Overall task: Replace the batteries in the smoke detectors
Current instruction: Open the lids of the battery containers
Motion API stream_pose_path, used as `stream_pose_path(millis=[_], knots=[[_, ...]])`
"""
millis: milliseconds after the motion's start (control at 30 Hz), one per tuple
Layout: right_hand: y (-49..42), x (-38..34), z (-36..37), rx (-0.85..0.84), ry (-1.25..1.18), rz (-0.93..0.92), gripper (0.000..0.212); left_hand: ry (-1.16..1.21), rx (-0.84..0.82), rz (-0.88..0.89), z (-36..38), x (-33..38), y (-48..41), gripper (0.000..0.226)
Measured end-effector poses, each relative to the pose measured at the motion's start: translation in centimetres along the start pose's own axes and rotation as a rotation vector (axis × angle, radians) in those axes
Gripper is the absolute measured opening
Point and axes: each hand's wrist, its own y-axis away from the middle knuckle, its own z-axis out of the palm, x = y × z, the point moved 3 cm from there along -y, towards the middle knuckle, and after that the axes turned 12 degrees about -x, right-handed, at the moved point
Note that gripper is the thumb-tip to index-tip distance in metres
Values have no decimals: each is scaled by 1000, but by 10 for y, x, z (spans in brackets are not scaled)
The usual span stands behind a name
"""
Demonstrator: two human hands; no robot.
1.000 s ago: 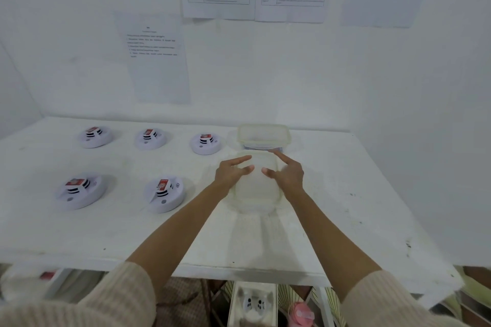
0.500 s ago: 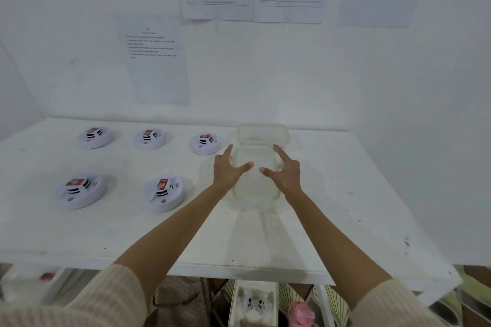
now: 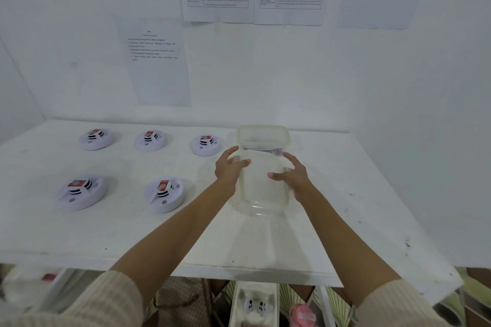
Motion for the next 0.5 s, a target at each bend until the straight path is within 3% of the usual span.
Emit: stream_pose_path(millis=[167,300,500], knots=[[1,2,-1,138,-11,-38,77,-67,-18,-31,-2,-5,-1,72],[3,-6,1,120,228,-104,77,-223,-119,-82,1,-5,-1,83],[-4,-4,-1,82,433,-65,88,-257,-79,-61,-6,-4,0,60]])
